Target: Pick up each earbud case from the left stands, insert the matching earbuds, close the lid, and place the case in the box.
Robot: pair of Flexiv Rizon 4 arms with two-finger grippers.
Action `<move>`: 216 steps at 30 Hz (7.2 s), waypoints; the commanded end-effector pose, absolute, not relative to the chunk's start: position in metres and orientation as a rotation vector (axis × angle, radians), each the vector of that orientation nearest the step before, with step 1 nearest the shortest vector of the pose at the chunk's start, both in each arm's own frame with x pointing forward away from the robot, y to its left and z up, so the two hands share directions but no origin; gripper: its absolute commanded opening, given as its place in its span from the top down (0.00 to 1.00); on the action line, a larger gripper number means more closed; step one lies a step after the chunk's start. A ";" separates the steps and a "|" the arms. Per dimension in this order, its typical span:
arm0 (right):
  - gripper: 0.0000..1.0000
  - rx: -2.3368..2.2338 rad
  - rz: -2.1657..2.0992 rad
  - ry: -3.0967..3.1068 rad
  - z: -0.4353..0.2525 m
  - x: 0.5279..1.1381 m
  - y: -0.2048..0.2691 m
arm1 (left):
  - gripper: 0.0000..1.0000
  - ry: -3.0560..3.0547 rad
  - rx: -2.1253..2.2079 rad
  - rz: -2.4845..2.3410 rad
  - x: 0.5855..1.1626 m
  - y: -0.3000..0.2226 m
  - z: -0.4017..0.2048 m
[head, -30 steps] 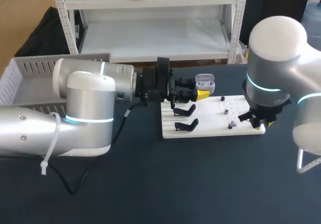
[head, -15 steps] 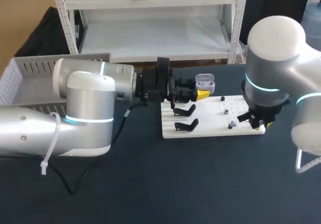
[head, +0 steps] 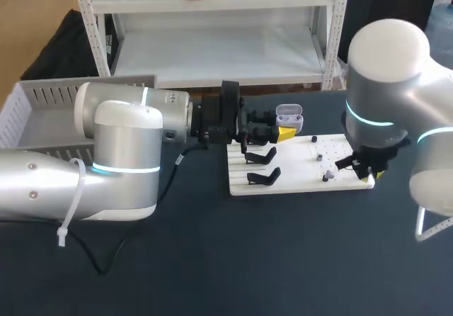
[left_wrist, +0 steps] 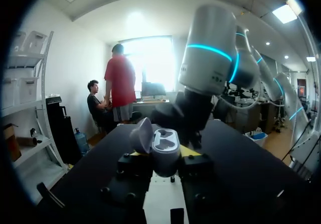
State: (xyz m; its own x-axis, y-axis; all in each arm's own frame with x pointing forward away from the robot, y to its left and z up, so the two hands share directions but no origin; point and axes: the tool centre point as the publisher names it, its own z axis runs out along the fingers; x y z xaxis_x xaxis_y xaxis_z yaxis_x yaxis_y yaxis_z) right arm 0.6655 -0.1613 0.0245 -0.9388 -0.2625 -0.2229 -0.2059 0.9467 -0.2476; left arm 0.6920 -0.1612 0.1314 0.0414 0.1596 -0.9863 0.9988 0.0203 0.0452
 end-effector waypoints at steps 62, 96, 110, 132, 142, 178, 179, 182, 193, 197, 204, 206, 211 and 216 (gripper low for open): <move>1.00 -0.134 -0.234 2.951 0.146 0.597 -0.140 | 1.00 1.305 1.329 -1.079 0.693 -0.162 0.131; 1.00 0.695 -0.278 2.849 0.237 0.582 -0.056 | 1.00 1.305 1.329 -1.079 0.693 -0.162 0.131; 1.00 0.665 -0.309 2.847 0.240 0.582 -0.054 | 1.00 1.305 1.329 -1.079 0.693 -0.162 0.131; 1.00 0.702 -0.300 2.747 0.227 0.610 -0.006 | 1.00 1.305 1.329 -1.079 0.693 -0.162 0.131; 1.00 0.663 -0.372 2.743 0.214 0.629 0.009 | 1.00 1.305 1.329 -1.079 0.693 -0.162 0.131; 1.00 0.839 -0.450 2.762 0.194 0.660 0.010 | 1.00 1.305 1.329 -1.079 0.693 -0.162 0.131; 1.00 0.842 -0.451 2.762 0.193 0.661 0.009 | 1.00 1.305 1.329 -1.079 0.693 -0.162 0.131; 1.00 0.848 -0.449 2.763 0.190 0.661 0.008 | 1.00 1.305 1.329 -1.079 0.693 -0.162 0.131; 1.00 0.870 -0.447 2.759 0.180 0.664 0.005 | 1.00 1.305 1.329 -1.079 0.693 -0.162 0.131; 1.00 0.874 -0.447 2.753 0.179 0.668 0.004 | 1.00 1.305 1.329 -1.079 0.693 -0.162 0.131; 1.00 0.880 -0.443 2.751 0.179 0.670 0.004 | 1.00 1.305 1.329 -1.079 0.693 -0.162 0.131; 1.00 0.877 -0.442 2.752 0.179 0.671 0.005 | 1.00 1.305 1.329 -1.079 0.693 -0.162 0.131; 1.00 0.875 -0.436 2.752 0.179 0.672 0.007 | 1.00 1.305 1.329 -1.079 0.693 -0.162 0.131; 1.00 0.899 -0.433 2.745 0.176 0.676 0.006 | 1.00 1.305 1.329 -1.079 0.693 -0.162 0.131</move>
State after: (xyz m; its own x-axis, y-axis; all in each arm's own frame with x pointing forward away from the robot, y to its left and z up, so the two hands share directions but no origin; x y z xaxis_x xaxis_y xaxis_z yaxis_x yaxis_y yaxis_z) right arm 0.6744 0.0059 0.1783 -0.7914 0.5349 -0.2960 0.6000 0.7725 -0.2082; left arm 0.6920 -0.1613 0.1314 0.0414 0.1597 -0.9863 0.9988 0.0203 0.0452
